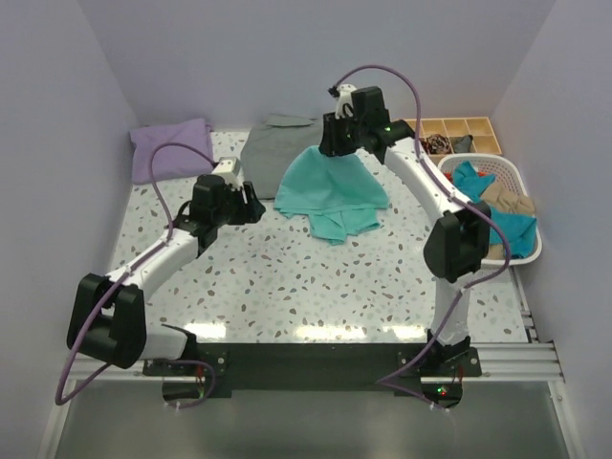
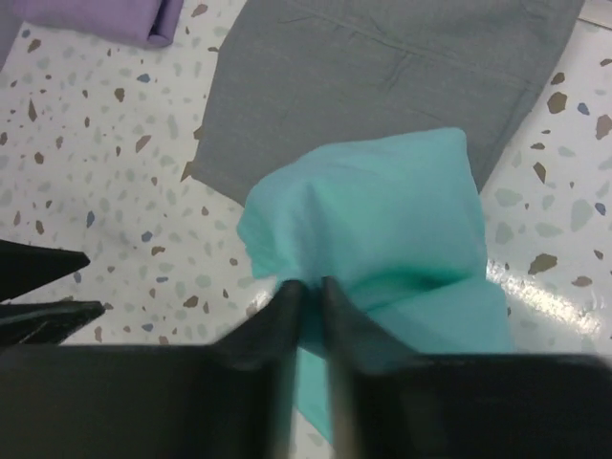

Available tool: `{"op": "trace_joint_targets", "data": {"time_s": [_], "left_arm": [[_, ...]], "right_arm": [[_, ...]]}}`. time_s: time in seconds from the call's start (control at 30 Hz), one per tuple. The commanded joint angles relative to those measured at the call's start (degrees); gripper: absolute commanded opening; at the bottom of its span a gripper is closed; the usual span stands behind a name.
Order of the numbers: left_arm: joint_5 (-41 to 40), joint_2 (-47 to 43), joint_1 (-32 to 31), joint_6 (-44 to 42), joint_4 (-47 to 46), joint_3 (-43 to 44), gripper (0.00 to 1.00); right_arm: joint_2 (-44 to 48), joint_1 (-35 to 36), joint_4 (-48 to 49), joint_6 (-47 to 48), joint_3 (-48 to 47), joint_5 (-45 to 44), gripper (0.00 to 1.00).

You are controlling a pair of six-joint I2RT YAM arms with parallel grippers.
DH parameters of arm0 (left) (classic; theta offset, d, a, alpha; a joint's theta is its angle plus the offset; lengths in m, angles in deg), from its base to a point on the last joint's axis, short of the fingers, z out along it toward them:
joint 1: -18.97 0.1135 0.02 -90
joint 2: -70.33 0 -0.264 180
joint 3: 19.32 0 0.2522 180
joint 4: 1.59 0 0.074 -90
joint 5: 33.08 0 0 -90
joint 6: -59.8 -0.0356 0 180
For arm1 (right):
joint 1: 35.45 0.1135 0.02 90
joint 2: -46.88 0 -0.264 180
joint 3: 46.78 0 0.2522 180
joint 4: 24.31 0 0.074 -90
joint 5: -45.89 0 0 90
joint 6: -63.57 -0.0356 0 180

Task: Fold and stack the t-shirts
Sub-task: Move the tshirt to the center of the board, then flatten the tshirt out

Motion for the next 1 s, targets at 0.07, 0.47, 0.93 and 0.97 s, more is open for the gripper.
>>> {"op": "trace_joint_targets", "data": {"time_s": [0.07,0.47,0.93,0.97], "left_arm": [[1.78,0.57,-0.39,-0.02,-4.4,2.21,0.71],[8.8,14.18,-4.78,0.6,-14.16,10.37,0.84],[7.86,46.17,-18.93,-10.98,-4.34,50.17,0.8],[7.59,47.23,-20.06,-11.79,-3.53,53.68,0.81]], "right_arm": [[-7.37,0.11,-6.47,0.66,-4.33,-5.37,0.58],[12.93,-5.92,4.7,-4.23,26.97,-28.51,0.91],[19.43,-16.67,9.36,-13.75,42.36,-22.35,0.9],[20.14,-16.67,9.18,-13.58,43.24,-22.96,0.9]]}}
